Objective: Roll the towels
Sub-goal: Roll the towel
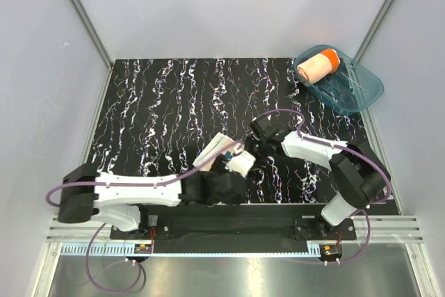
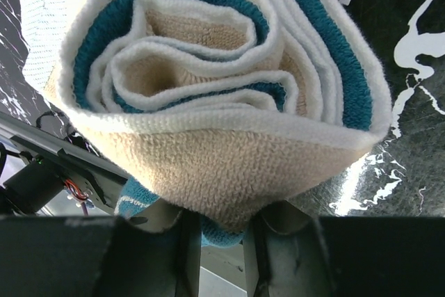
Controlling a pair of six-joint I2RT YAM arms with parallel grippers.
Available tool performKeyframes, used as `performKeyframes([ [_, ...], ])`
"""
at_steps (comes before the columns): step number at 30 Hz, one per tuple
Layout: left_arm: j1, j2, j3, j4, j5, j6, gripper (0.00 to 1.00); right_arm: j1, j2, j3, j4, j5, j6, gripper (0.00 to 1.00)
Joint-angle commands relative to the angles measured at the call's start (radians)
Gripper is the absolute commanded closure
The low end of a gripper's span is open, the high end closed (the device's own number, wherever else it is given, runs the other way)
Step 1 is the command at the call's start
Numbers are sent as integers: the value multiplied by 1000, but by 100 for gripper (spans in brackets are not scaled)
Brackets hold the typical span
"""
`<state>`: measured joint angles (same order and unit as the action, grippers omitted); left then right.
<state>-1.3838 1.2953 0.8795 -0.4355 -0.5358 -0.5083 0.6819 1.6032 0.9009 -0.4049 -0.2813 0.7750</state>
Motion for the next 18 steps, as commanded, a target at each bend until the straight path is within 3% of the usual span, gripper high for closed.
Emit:
performKeyframes([
  [1, -60, 102, 61, 21, -130, 42, 11, 16, 34, 13, -52, -18, -3, 72],
  [10, -67, 321, 122, 14, -127, 56, 10, 15, 8, 10, -74, -38, -10, 72],
  [18, -20, 332, 49, 49, -127, 40, 7, 15, 8, -11, -80, -76, -36, 72],
])
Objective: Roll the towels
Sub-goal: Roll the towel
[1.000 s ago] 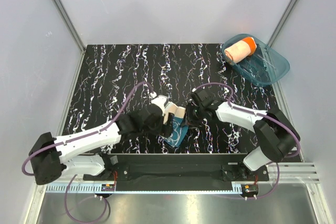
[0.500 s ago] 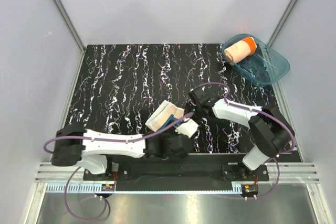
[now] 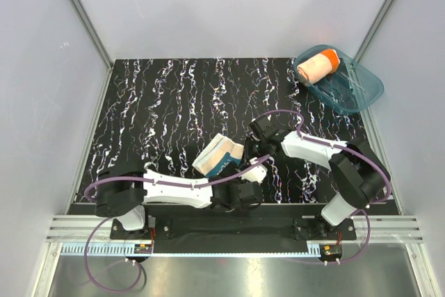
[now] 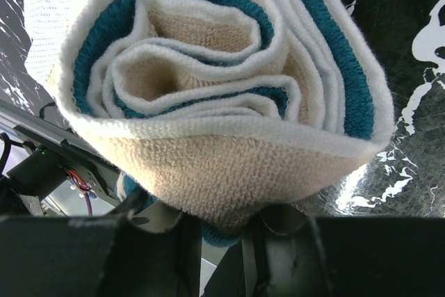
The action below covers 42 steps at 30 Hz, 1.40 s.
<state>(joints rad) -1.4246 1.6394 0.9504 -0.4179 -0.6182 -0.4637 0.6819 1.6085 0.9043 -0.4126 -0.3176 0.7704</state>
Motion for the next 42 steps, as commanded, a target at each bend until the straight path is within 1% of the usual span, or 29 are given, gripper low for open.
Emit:
performKeyframes([
  [1, 26, -13, -30, 34, -46, -1, 7, 16, 4, -18, -74, -41, -34, 72],
  [6, 70, -15, -65, 60, -28, 19, 3, 16, 22, -19, -78, -52, -48, 72],
  [9, 98, -24, -91, 80, 12, 22, 2, 16, 30, -16, -86, -51, -57, 72],
  [11, 124, -29, -108, 94, 43, 23, 3, 16, 36, -13, -91, -51, -66, 72],
  [14, 159, -27, -131, 102, 83, 23, 9, 13, 37, -8, -94, -55, -72, 72],
  [15, 167, -21, -130, 103, 93, 23, 12, 10, 37, -7, -95, -61, -72, 72],
  [17, 182, -6, -124, 99, 109, 23, 29, 2, 39, 1, -104, -64, -82, 72],
  [18, 182, 6, -115, 96, 112, 23, 34, 1, 37, 4, -106, -63, -83, 72],
  [19, 184, 10, -111, 90, 110, 23, 42, -2, 36, 8, -109, -63, -91, 72],
  [22, 184, 10, -110, 90, 118, 28, 52, -16, 41, 10, -112, -70, -102, 72],
  [26, 182, 0, -105, 70, 124, 23, 60, -36, 48, 13, -117, -81, -118, 73],
  [27, 182, -1, -104, 55, 124, 20, 55, -41, 48, 15, -115, -83, -120, 73],
  [28, 181, 0, -96, 42, 101, 2, 48, -42, 48, 16, -115, -87, -122, 73],
  [29, 182, 0, -90, 28, 88, -9, 25, -42, 54, 21, -115, -95, -125, 73],
  [31, 181, -4, -69, -16, 37, -39, 12, -41, 59, 27, -117, -103, -126, 73],
  [32, 182, -10, -58, -36, 14, -49, 2, -39, 65, 28, -114, -107, -125, 73],
  [36, 171, -64, 5, -148, -101, -66, 1, -41, 65, 30, -114, -106, -129, 74],
  [38, 153, -82, 40, -173, -132, -53, 1, -41, 67, 30, -115, -107, -131, 74],
  [42, 110, -63, 105, -243, -188, -49, 6, -42, 71, 25, -112, -109, -132, 74],
])
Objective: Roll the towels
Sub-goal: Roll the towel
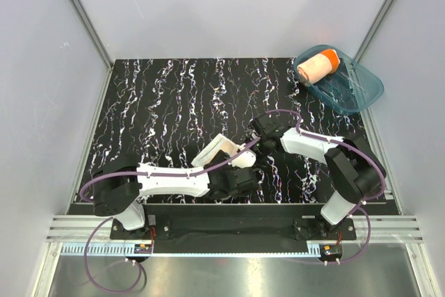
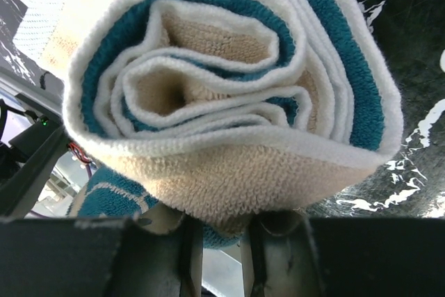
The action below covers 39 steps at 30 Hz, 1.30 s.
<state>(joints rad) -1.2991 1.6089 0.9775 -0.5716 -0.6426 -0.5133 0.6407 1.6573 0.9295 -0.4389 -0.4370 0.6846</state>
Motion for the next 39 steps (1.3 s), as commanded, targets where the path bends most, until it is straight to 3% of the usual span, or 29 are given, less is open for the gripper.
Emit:
performKeyframes([
  [1, -37, -23, 93, -105, -178, 1, 7, -1, 22, 0, -87, 11, -46, 74],
  [5, -75, 26, 135, -142, -212, -4, 8, -1, 25, 3, -83, 6, -48, 74],
  [14, -127, 92, 125, -60, -149, 4, 12, 1, 32, 6, -90, 4, -53, 76],
  [17, -126, 106, 122, -53, -138, 2, 24, -1, 33, 9, -95, 7, -56, 76],
  [20, -126, 92, 109, -48, -132, -13, 46, -1, 32, 9, -96, 11, -54, 77],
  [21, -126, 88, 92, -47, -126, -16, 58, -1, 33, 8, -98, 9, -56, 77],
  [25, -127, 45, 41, -16, -103, -39, 85, -1, 44, 8, -100, 11, -60, 77],
  [29, -100, -16, -34, 105, 27, -33, 90, -9, 38, 2, -113, 23, -66, 77],
  [33, -25, -82, -117, 200, 129, -44, 100, -30, -5, -6, -145, 60, -57, 58],
  [34, -11, -110, -149, 217, 148, -42, 100, -36, -26, -3, -153, 76, -56, 44],
  [35, 4, -125, -161, 252, 170, -39, 100, -38, -36, 9, -165, 90, -53, 36],
  [38, 56, -181, -213, 306, 269, -33, 100, -44, -71, 47, -216, 161, -43, 16],
  [39, 82, -196, -224, 320, 291, -30, 100, -47, -80, 58, -225, 178, -39, 14],
])
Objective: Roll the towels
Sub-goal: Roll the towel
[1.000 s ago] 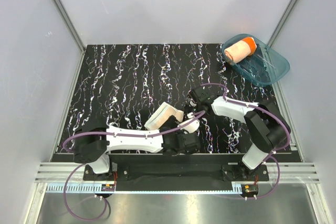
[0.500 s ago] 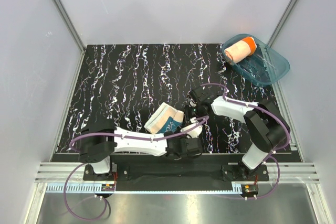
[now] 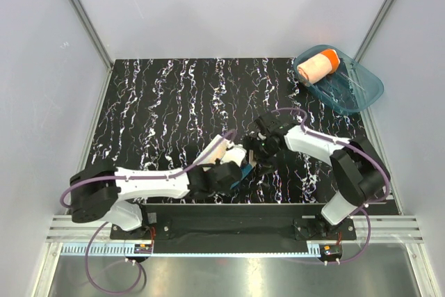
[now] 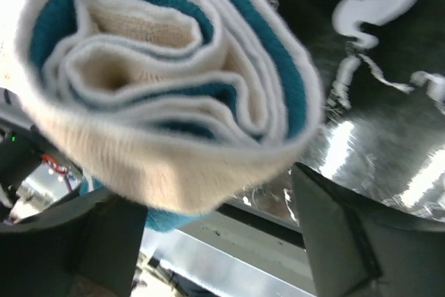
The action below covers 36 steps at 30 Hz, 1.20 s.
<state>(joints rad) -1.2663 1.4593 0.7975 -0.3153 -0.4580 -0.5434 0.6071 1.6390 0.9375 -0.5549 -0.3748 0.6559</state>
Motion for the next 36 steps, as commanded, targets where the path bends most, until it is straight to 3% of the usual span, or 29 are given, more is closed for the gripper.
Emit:
performKeyframes([
  [1, 64, -69, -53, 77, 128, 6, 100, -18, -83, 60, -129, 155, -6, 12],
  [4, 113, -100, -87, 120, 212, 16, 100, -30, -140, 95, -151, 244, 25, 3],
  [11, 228, -122, -168, 267, 418, -16, 100, -40, -350, 49, -2, 241, 60, 0],
  [20, 559, -53, -267, 542, 993, -190, 100, -38, -450, -190, 275, 37, 140, 0],
  [29, 726, -2, -386, 749, 1128, -409, 100, -20, -374, -272, 480, 1, 194, 0],
  [36, 768, 48, -446, 837, 1118, -507, 100, -4, -237, -267, 648, -6, 223, 0],
])
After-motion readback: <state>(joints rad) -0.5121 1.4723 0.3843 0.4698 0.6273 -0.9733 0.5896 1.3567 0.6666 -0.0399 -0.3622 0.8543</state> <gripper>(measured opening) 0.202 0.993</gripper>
